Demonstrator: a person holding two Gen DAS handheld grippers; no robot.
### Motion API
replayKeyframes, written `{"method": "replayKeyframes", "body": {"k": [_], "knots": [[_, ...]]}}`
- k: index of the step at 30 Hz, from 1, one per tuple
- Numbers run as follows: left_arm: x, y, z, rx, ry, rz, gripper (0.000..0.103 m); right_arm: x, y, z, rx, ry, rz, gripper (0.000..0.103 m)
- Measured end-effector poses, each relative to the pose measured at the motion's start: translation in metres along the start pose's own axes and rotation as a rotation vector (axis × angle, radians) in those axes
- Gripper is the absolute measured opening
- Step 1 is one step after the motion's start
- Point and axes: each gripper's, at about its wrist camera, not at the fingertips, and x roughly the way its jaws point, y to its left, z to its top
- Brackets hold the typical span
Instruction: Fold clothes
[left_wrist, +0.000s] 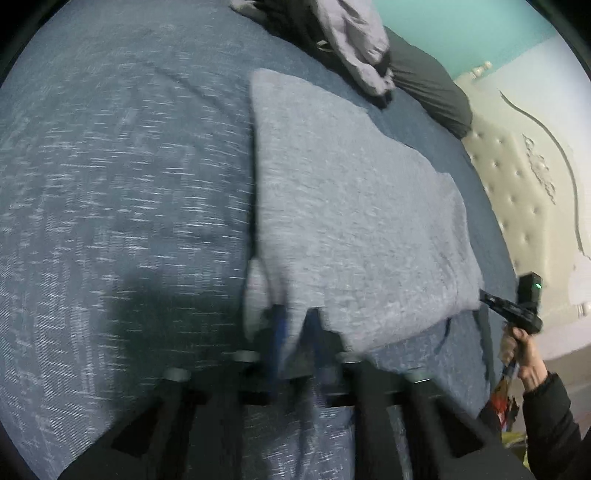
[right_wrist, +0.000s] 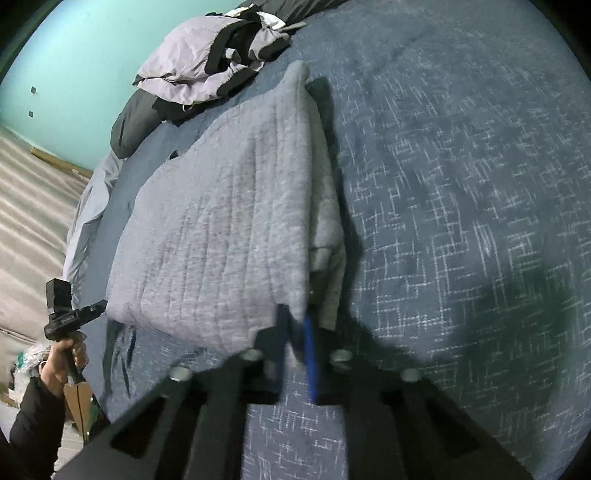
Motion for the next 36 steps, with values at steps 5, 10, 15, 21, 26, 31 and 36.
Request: {"method": "replayKeyframes", "body": {"k": [5, 10, 15, 21, 26, 31, 36], "knots": [[-0.003, -0.006, -0.001, 0.029, -0.015, 0.014, 0.006, -0.026, 0.010, 0.011, -0.051, -0.046, -0.004, 0.002], [0.003, 0.006, 0.001, -0.008, -0.016, 0.020, 0.005, -0.021, -0.008, 0.003, -0.028, -0.007, -0.044, 0.002], [0.004, 0.006, -0.002, -0.010, 0.005, 0.016, 0.006, -0.001, -0.026, -0.006, 0.035, 0.012, -0.040, 0.002], [-0.016, -0.019, -0.005, 0.080, -0.017, 0.109, 0.015, -0.018, -0.022, 0.001, 0.067, -0.027, -0.066, 0.008], [-0.023, -0.053, 0.001, 0.155, -0.085, 0.100, 0.021, -0.042, 0.001, 0.018, 0.018, -0.138, -0.074, 0.008], [0.007, -0.092, 0.015, 0.177, -0.091, 0.010, 0.021, -0.014, 0.036, 0.040, -0.042, -0.109, -0.036, 0.008], [0.049, -0.105, 0.016, 0.162, -0.059, -0.022, 0.021, 0.030, 0.056, 0.057, -0.070, -0.058, -0.046, 0.008]]}}
